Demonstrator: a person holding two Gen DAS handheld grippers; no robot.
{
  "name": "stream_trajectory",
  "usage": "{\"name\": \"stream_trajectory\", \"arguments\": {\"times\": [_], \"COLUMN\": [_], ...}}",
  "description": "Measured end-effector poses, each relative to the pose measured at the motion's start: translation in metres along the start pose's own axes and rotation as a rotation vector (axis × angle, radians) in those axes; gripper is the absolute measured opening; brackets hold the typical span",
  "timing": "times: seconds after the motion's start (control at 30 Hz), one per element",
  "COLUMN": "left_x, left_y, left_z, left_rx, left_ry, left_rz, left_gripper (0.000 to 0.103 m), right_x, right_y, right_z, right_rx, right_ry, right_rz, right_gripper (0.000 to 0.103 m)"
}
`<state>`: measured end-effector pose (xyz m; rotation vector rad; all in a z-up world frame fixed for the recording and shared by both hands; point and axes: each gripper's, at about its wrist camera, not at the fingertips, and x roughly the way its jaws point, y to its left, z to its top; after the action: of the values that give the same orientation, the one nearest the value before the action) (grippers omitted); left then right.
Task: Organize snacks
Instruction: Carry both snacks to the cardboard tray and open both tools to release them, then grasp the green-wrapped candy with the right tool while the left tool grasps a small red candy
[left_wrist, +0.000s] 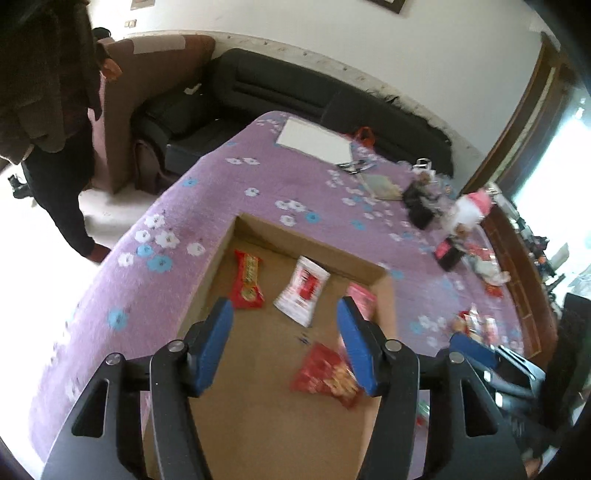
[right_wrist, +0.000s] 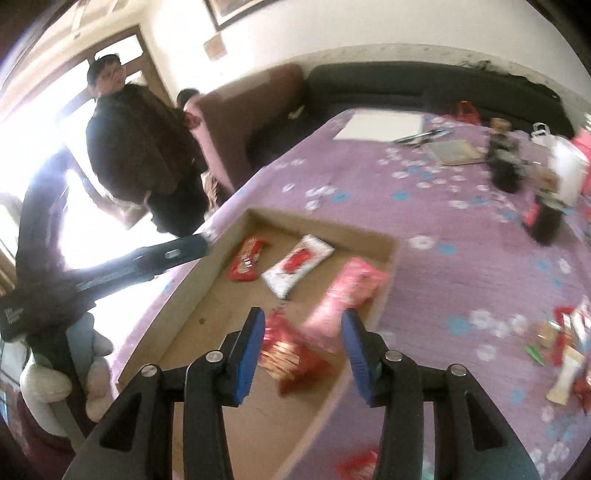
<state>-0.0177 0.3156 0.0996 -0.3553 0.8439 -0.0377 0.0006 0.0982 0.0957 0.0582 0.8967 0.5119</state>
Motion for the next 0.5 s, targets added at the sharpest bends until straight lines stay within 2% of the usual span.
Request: {"name": "stream_trajectory", "arguments": {"times": [0.13, 0.2, 0.27, 0.4, 0.5], "left_x": [-0.021, -0.026, -0.028, -0.025, -0.027], "left_y": [-0.011, -0.019, -0.027, -0.044, -0.061], "left_z": [-0.022, -0.033, -0.044, -0.064, -0.078], "left_rx": [-0.002, 0.010, 0.025, 0.060, 0.120], "left_ry": [-0.015, -0.019, -0.018, 0.007, 0.015], "left_rz": [-0.052, -0.076, -0.092, -0.115, -0.130], "left_gripper": [0.059, 0.059, 0.059, 0.059, 0.059], "right_x": [-0.031, -0.036, -0.037, -0.030, -0.019], "right_y": [-0.045, -0.062, -0.076, -0.073, -0.051], "right_z": [-0.022, -0.038, -0.057, -0.082, -0.095], "right_rx": [0.017, 0.009, 0.006, -0.041, -0.132], "right_ry": [-0.015, 0.008, 0.049, 0.096, 0.113], "right_rz": [-0.082, -0.129, -0.141, -0.100, -0.129], "right_gripper": [0.053, 0.053, 0.053, 0.053, 0.053]}}
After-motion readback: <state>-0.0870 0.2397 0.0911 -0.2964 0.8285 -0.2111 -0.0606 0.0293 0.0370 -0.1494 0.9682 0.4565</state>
